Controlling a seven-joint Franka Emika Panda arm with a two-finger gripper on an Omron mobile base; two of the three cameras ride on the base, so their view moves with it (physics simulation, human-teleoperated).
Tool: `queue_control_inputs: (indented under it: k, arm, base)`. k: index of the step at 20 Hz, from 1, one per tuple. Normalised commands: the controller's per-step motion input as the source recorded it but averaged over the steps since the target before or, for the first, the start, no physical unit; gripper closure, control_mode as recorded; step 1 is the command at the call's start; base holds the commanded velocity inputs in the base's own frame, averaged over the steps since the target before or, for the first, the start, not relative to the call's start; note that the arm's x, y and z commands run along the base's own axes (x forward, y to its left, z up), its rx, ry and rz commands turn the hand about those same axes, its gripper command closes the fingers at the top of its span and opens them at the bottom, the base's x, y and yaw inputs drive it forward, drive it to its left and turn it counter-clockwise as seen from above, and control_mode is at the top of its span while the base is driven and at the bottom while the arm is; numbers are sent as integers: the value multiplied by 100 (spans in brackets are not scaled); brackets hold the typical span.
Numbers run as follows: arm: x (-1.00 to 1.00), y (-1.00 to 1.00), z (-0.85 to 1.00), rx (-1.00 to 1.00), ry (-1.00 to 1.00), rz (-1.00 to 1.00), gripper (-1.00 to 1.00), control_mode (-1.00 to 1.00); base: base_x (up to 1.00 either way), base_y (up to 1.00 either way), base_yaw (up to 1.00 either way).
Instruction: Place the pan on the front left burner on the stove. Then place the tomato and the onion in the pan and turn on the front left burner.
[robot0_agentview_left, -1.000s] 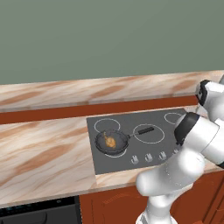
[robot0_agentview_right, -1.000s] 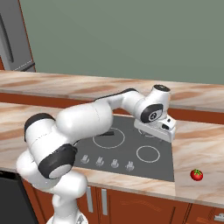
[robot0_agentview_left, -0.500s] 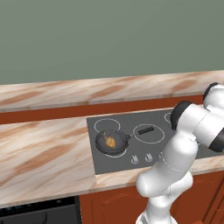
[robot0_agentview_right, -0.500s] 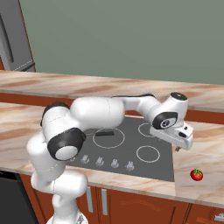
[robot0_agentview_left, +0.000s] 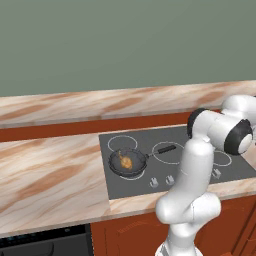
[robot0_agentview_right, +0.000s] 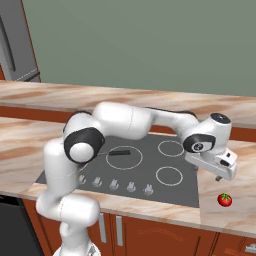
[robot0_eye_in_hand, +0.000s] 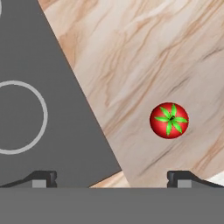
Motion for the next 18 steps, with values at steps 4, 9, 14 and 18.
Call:
queue_control_inputs:
  k: [4, 9, 14, 18]
  arm:
    - [-18, -39, -11, 0, 0, 0, -100, -100]
    - [-4, -40, -7, 0, 0, 0, -100, -100]
    - [0, -20, -16, 0, 0, 0, -100, -100]
    - [0, -11, -25, 0, 0, 0, -100, -100]
  base:
    - [0, 0, 0]
    - [0, 0, 0]
    - [0, 0, 0]
    - [0, 0, 0]
